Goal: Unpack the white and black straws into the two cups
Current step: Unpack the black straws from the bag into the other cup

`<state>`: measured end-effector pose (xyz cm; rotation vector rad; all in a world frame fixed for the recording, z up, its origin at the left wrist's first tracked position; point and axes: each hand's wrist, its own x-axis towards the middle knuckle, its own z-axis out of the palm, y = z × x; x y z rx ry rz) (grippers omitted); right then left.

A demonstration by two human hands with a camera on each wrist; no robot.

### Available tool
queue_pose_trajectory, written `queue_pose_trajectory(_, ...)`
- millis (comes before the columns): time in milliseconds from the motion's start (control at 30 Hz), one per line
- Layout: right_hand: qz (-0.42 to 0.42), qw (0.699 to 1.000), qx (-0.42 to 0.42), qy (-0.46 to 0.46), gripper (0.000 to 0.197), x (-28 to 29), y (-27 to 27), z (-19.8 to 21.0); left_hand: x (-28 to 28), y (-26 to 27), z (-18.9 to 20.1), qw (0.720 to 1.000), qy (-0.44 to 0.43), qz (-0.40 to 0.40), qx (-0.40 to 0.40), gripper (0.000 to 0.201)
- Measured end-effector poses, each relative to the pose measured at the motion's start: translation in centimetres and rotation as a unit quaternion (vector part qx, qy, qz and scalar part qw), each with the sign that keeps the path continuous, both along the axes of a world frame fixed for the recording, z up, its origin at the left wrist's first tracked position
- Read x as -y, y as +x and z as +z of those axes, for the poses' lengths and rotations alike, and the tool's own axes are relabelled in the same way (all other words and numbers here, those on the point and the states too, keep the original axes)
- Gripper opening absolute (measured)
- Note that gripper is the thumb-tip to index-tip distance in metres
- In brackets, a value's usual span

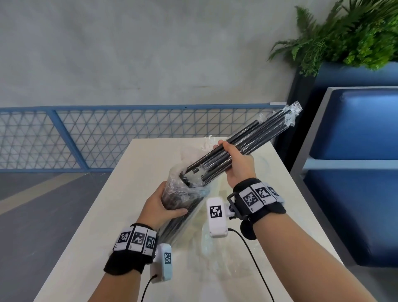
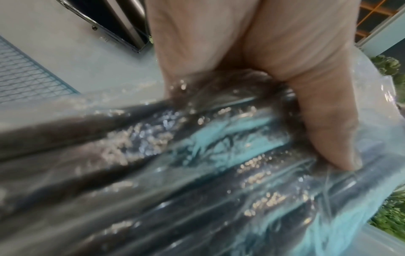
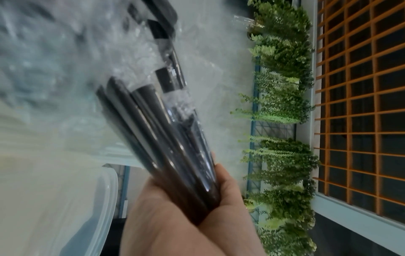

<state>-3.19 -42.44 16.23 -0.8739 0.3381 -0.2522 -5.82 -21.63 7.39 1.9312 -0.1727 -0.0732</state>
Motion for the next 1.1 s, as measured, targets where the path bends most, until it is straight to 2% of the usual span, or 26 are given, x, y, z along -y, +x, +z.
queue_pose_trajectory(100, -0.016, 1.000, 0.007, 0.019, 0.045, 0.8, -0.1, 0.4, -0.2, 0.1, -0.3, 1.000, -0.015, 0.014, -0.004, 0.082)
queue_pose_trajectory(233, -0.037, 0.999, 0.012, 0.003, 0.038, 2.9, 0.0, 1.2, -0.3, 0.1, -0.1, 0.999, -0.008, 0.033, -0.003, 0.076)
queue_pose_trajectory(333, -0.081, 0.996, 0.024, -0.040, 0.020, 5.2, 0.3, 2.3, -0.3, 0.2, 0.2, 0.999, 0.001, 0.053, 0.006, 0.068)
queue_pose_trajectory(467, -0.163, 0.973, 0.042, -0.159, 0.025, 7.4, 1.3, 2.9, 0.0, 0.1, 0.6, 0.998, -0.003, 0.058, 0.009, 0.064)
queue_pose_trajectory(600, -0.179, 0.951, 0.051, -0.246, 0.020, 7.4, 2.4, 1.2, 0.7, 0.0, 0.5, 0.998, -0.033, 0.053, 0.007, 0.067)
queue_pose_trajectory(867, -0.102, 0.915, -0.028, -0.388, 0.033, 7.5, 3.6, -5.5, 2.7, -0.6, -0.1, 0.996, -0.080, 0.035, -0.002, 0.064)
queue_pose_trajectory(1000, -0.094, 0.897, -0.041, -0.431, 0.041, 7.9, 3.5, -6.2, 2.8, -0.6, -0.4, 0.994, -0.099, 0.034, -0.010, 0.064)
queue_pose_trajectory(1100, -0.089, 0.900, -0.028, -0.426, 0.056, 7.7, 3.1, -5.6, 2.7, -0.5, -0.4, 0.993, -0.110, 0.035, -0.013, 0.064)
